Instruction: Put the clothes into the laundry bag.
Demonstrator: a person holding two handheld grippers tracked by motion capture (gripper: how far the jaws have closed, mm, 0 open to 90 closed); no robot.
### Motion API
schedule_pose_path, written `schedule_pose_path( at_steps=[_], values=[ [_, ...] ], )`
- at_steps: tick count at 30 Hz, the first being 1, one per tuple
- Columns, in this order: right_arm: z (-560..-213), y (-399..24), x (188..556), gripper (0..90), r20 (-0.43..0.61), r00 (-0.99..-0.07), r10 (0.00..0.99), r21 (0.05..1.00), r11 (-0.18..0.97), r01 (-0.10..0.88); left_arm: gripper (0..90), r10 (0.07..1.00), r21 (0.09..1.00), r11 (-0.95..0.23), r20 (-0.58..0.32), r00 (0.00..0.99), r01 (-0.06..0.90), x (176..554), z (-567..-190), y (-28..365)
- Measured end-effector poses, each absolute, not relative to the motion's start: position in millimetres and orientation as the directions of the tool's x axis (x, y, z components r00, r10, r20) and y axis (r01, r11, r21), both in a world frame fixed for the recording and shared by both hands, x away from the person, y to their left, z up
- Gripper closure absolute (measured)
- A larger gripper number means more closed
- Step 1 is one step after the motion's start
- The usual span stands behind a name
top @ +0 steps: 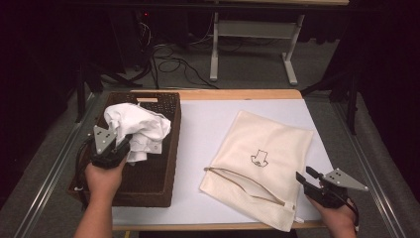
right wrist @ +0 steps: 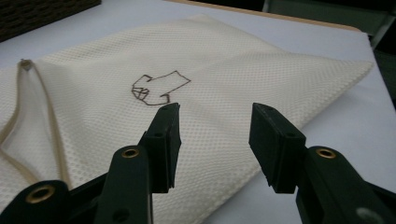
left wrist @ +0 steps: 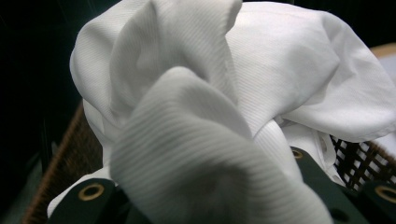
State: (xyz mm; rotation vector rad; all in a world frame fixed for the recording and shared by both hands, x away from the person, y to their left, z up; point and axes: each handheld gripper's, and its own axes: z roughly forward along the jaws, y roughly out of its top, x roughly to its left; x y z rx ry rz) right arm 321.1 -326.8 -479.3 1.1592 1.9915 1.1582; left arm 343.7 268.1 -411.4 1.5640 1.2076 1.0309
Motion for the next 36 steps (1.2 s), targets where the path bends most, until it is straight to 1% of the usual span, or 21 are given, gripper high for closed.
schedule_pose_path(
  at_steps=[2,5,9,15,20,24,27,29,31,36],
  values=[
    [-479,-324,320,53.6,-0.029,-0.493,0.87,0.881,0.255,0.398,72.4,0.979,0.974,-0.126,0.092,0.18,0.189,338,-409,269],
    [-478,-321,317,51.7,-0.012,-0.512,0.859,0.885,0.247,0.394,72.4,0.979,0.983,-0.122,0.097,0.179,0.134,333,-407,270],
    [-480,-318,316,47.9,0.016,-0.521,0.854,0.887,0.228,0.402,72.4,0.979,0.99,-0.102,0.083,0.185,0.096,329,-403,273],
    [-481,-310,314,37.4,0.004,-0.538,0.843,0.882,0.251,0.399,72.2,0.982,0.995,-0.092,0.083,0.169,0.045,325,-395,270],
    [-482,-309,315,27.9,0.008,-0.537,0.844,0.889,0.24,0.389,72.2,0.981,0.995,-0.101,0.1,0.167,-0.002,319,-387,264],
    [-484,-309,314,26.5,0.009,-0.534,0.846,0.887,0.239,0.394,72.2,0.981,0.996,-0.086,0.091,0.17,-0.035,314,-377,261],
    [-485,-310,314,26.5,0.006,-0.537,0.843,0.889,0.242,0.389,72.2,0.979,0.994,-0.091,0.1,0.178,-0.059,311,-370,258],
    [-485,-310,315,26.5,0.003,-0.54,0.842,0.889,0.245,0.387,72.2,0.977,0.994,-0.084,0.095,0.189,-0.064,308,-368,256],
    [-485,-311,315,26.4,0.024,-0.537,0.843,0.89,0.227,0.396,72.2,0.977,0.994,-0.078,0.091,0.195,-0.076,304,-367,253],
    [-485,-311,315,24.6,0.017,-0.534,0.845,0.893,0.227,0.388,72.1,0.975,0.993,-0.075,0.093,0.203,-0.094,297,-366,248]
  ],
)
